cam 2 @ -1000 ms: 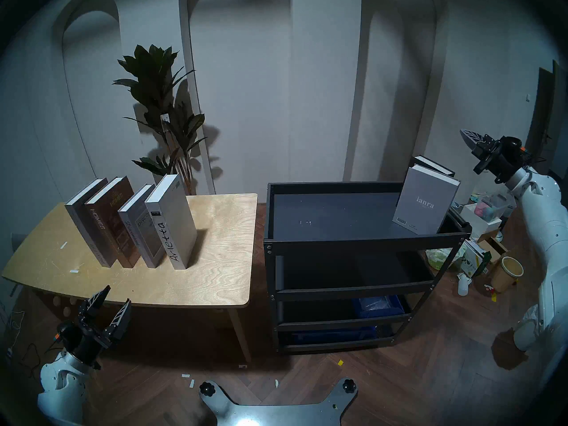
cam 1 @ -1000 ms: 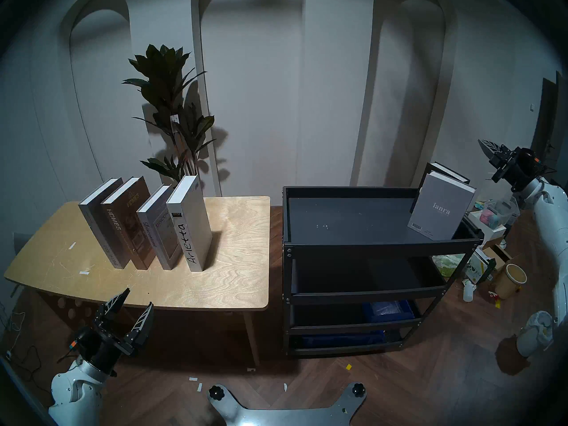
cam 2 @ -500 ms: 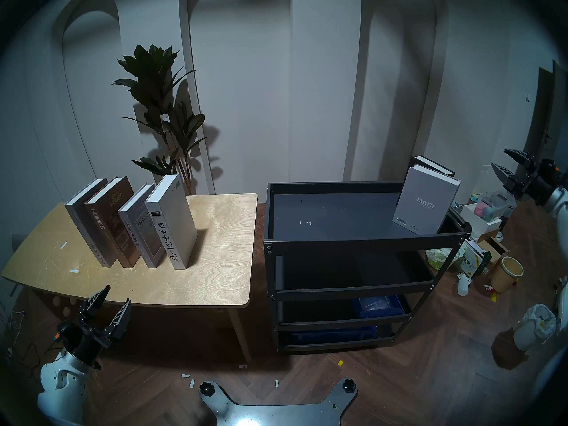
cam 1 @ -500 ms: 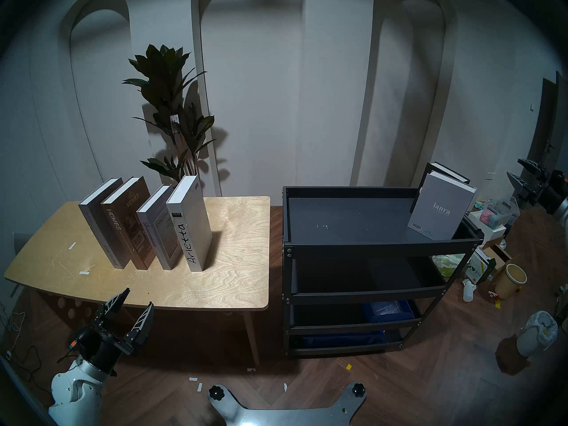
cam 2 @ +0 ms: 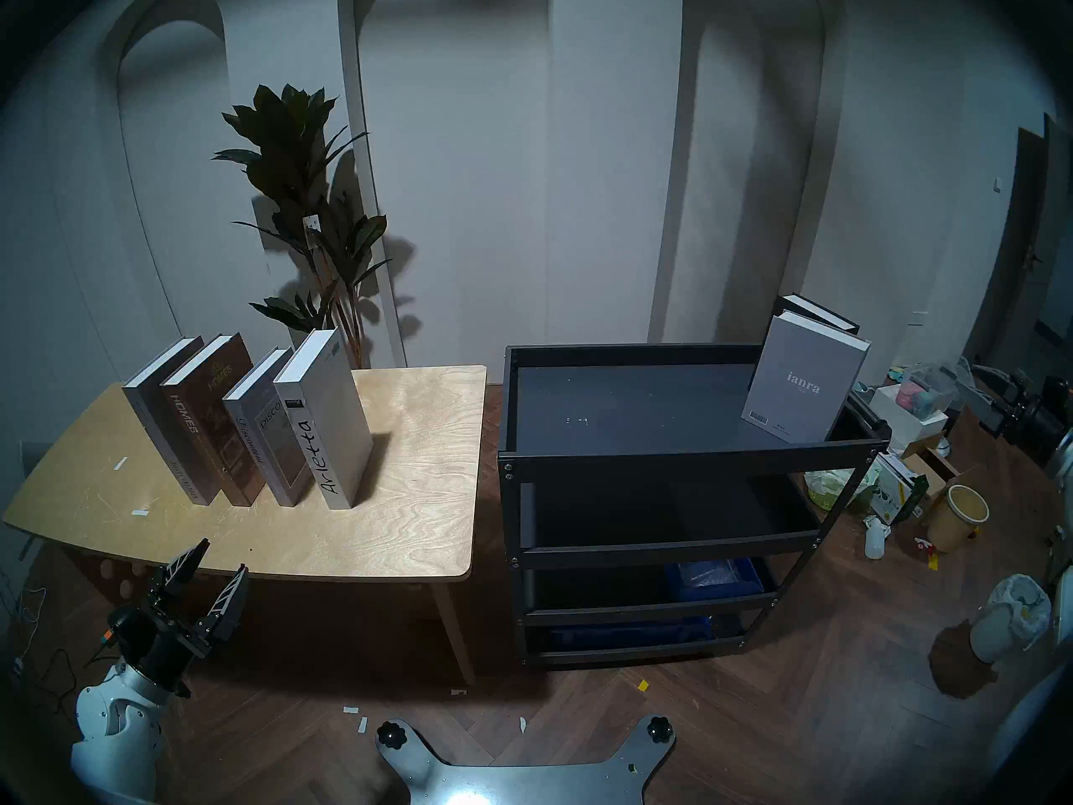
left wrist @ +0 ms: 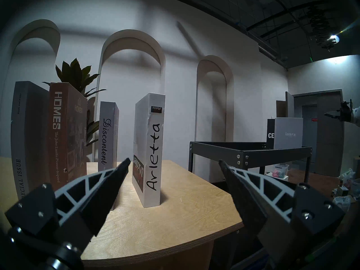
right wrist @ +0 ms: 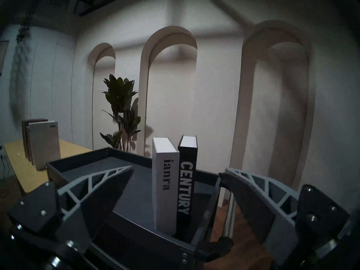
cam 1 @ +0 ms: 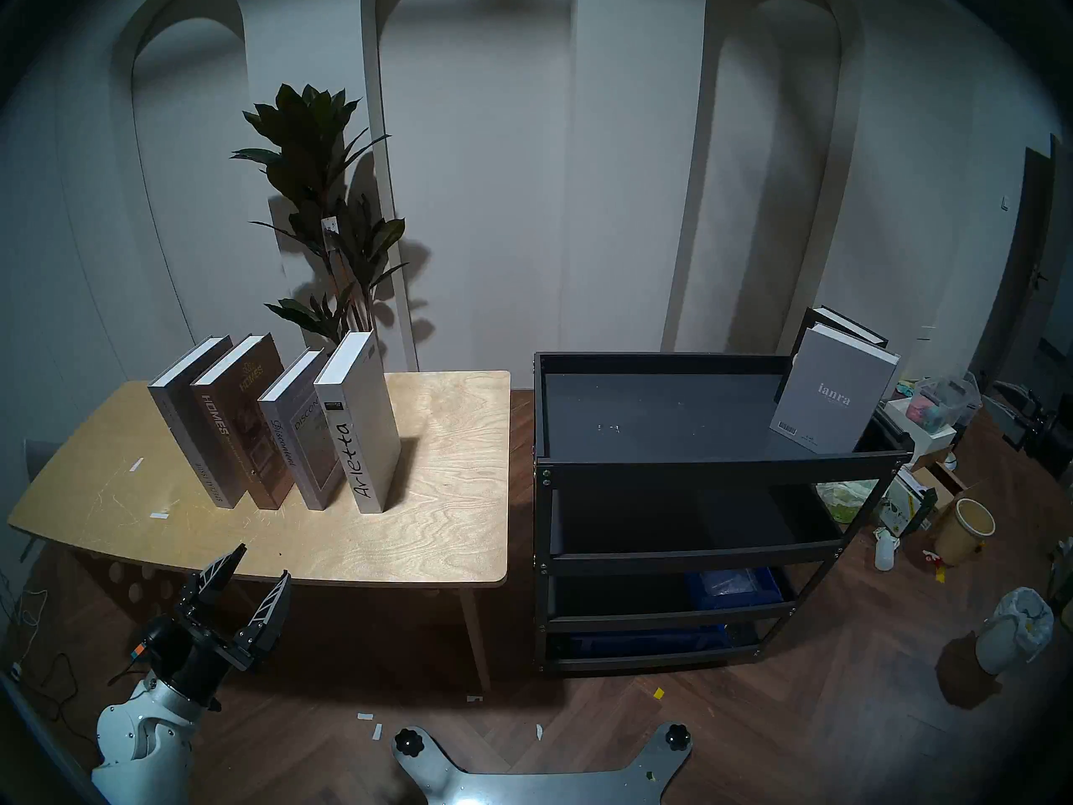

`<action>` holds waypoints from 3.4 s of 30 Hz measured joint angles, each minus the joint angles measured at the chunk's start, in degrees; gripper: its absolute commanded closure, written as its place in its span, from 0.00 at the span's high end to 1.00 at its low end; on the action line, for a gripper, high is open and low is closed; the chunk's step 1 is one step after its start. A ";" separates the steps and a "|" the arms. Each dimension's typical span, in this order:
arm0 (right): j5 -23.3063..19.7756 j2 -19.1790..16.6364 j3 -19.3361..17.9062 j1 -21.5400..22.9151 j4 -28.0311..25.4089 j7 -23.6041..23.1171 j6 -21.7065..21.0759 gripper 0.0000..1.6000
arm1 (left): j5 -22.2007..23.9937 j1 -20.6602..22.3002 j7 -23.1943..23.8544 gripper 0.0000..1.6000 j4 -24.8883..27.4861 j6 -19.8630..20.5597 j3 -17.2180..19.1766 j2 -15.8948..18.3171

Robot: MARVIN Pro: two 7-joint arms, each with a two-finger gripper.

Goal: Move the books from the display table onto the shelf, standing them upright with spines facing out and tallest at one end

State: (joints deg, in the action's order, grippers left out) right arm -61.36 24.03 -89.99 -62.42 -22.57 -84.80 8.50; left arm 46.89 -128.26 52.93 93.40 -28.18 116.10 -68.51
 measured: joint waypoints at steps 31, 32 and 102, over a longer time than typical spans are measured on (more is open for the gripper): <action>-1.16 7.06 -1.28 -1.24 -12.29 12.70 1.33 1.00 | -0.02 -0.53 0.06 1.00 0.46 0.01 0.06 -0.05; -0.28 7.46 -0.43 -0.45 -12.07 13.63 1.46 1.00 | -0.02 -0.55 0.03 1.00 0.48 0.01 0.06 -0.05; 9.22 16.64 6.15 15.64 3.50 10.92 6.82 0.49 | -0.02 -0.71 -0.18 1.00 0.62 0.00 0.05 -0.04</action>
State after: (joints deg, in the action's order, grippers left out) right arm -52.14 40.67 -83.84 -46.78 -19.07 -73.88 15.32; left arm 46.87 -128.97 52.75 94.02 -28.17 116.15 -68.55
